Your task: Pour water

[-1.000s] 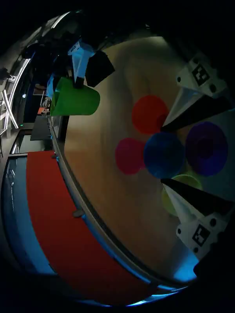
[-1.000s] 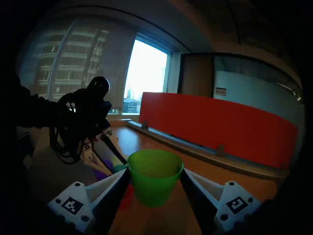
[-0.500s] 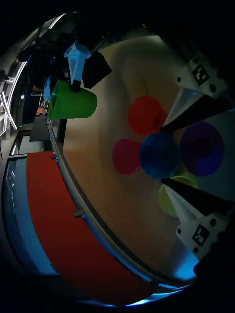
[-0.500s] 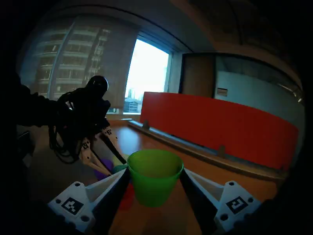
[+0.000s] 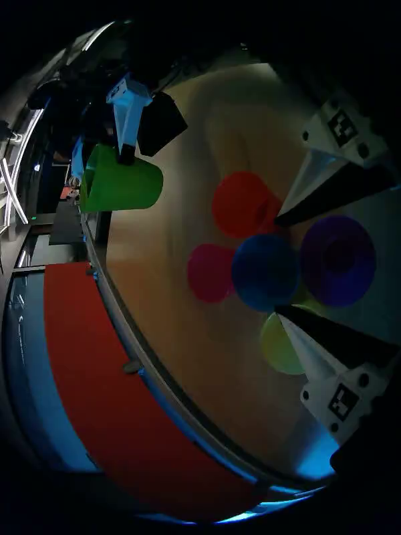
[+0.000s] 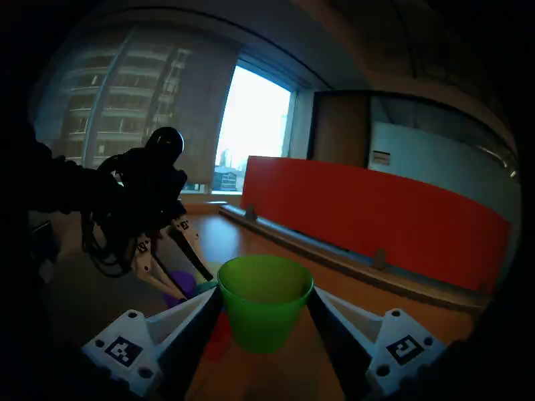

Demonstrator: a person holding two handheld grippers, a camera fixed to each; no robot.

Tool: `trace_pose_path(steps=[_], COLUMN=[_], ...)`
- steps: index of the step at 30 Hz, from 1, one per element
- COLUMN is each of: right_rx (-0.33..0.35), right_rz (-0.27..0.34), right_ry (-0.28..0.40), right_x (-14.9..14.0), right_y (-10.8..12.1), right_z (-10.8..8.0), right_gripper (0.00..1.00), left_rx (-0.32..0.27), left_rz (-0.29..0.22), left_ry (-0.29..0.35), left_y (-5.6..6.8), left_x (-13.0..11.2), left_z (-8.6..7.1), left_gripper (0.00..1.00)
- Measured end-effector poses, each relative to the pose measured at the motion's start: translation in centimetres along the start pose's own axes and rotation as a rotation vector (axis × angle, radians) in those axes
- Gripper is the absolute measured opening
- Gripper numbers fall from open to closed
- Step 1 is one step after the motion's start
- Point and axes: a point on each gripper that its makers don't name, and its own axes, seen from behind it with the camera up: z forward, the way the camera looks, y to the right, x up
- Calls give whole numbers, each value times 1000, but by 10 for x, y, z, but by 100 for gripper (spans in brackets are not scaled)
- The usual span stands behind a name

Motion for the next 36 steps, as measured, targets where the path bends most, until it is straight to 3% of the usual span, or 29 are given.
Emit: trace_pose_path(steps=[15, 36], right_rx=[-1, -2], right_rz=[1, 3], right_ry=[0, 0], right_x=[0, -1], right_y=[1, 0], right_z=[-2, 0], right_gripper=[91, 91], left_rx=[14, 6], left_rz=[-12, -5], left_ry=[6, 6], left_y=[-6, 0], left_x=[4, 0], left_z=[2, -3], left_gripper=[86, 86])
